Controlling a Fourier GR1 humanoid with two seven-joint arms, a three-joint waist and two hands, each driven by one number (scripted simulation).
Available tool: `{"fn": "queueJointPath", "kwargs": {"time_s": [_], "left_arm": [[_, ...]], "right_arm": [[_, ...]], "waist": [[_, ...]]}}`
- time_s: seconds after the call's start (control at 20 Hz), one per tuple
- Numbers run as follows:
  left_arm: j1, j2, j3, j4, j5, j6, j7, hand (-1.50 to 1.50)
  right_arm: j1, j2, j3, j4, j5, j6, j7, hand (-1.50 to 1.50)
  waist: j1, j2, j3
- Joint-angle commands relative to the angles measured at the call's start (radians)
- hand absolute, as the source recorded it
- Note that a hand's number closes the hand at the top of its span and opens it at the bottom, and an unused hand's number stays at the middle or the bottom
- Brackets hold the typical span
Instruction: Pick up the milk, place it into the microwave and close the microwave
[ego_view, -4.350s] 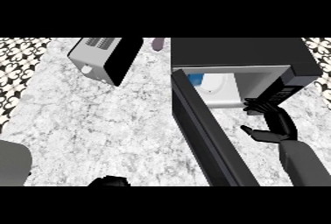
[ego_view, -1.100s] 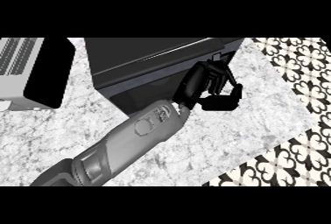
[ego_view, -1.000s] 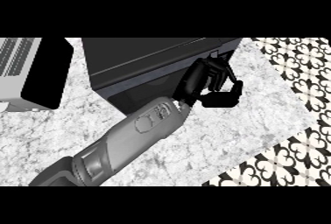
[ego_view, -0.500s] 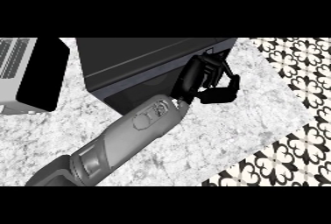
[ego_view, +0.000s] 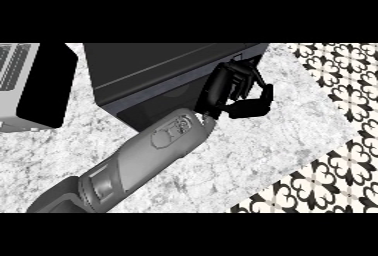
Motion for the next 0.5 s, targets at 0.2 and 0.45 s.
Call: {"fn": "queueJointPath", "kwargs": {"time_s": [0.2,0.45], "left_arm": [[-0.073,-0.023,0.004,0.059,0.026,0.004,-0.002,1.50],[-0.071,-0.023,-0.004,0.056,0.037,0.024,-0.011,1.50]], "right_arm": [[-0.024,-0.019,-0.012,0.033,-0.037,0.038,0.011,-1.50],[-0.046,-0.031,-0.012,0.038,-0.053,0.047,0.028,-1.50]], "waist": [[-0.015,0.014,0.002],[-0.022,0.015,0.001]]}}
